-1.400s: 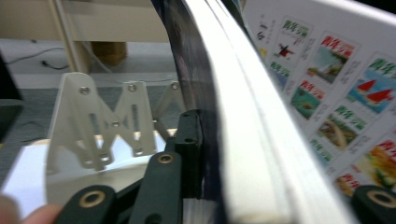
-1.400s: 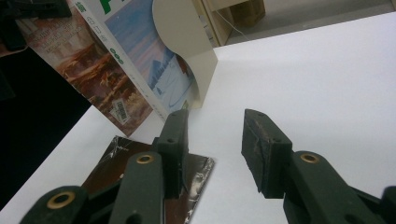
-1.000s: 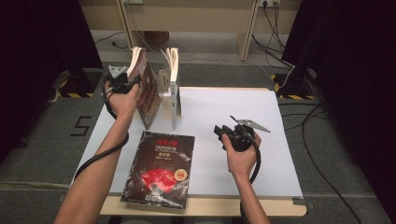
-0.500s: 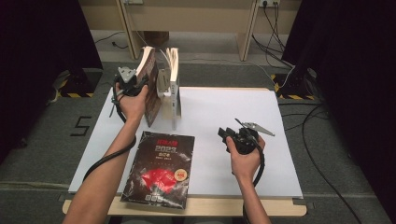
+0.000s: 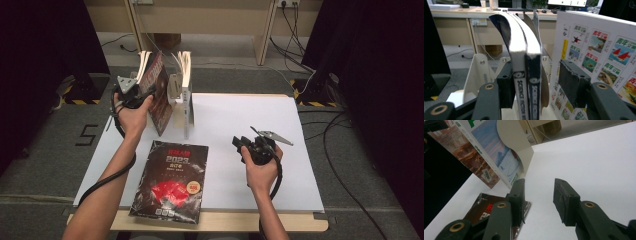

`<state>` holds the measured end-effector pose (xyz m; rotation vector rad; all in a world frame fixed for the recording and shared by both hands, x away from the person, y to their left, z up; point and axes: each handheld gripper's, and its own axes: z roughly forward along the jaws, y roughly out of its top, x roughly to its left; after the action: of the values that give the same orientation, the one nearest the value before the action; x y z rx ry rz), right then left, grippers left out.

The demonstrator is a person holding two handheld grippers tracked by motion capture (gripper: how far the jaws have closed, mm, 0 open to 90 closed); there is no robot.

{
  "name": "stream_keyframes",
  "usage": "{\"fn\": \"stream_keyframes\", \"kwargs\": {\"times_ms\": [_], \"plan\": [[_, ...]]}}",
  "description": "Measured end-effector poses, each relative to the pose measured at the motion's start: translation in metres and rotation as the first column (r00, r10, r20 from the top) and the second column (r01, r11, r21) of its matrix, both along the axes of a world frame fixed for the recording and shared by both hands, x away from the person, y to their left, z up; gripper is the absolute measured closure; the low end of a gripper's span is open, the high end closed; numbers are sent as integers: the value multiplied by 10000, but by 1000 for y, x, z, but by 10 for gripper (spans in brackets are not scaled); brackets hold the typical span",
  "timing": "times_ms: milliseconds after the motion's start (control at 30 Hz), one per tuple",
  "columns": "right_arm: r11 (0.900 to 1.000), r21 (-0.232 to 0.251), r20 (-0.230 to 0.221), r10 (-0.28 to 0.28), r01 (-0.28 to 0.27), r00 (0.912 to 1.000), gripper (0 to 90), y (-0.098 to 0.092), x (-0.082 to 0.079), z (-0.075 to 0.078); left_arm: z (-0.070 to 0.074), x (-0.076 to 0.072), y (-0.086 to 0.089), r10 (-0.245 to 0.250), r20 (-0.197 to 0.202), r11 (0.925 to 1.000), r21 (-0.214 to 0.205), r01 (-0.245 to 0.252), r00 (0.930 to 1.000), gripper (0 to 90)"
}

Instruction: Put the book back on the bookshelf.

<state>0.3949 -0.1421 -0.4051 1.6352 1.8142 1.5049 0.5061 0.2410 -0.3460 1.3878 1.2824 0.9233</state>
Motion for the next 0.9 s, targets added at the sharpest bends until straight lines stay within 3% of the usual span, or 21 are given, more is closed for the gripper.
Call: {"fn": "stream_keyframes", "kwargs": {"times_ms": [67, 300, 900], "plan": [[10000, 19, 21, 0, 0, 10000, 619, 1, 0, 1, 0, -1, 4, 45, -31, 10000, 19, -45, 10000, 480], [10000, -18, 17, 84, -84, 10000, 618, 5, 1, 1, -5, -3, 18, -61, -284, 9985, -544, 46, 9996, 484], [9996, -152, -6, 217, -217, 9998, 616, 11, 3, 3, -22, -9, 31, -191, -809, 9963, -852, 122, 9965, 472]]}}
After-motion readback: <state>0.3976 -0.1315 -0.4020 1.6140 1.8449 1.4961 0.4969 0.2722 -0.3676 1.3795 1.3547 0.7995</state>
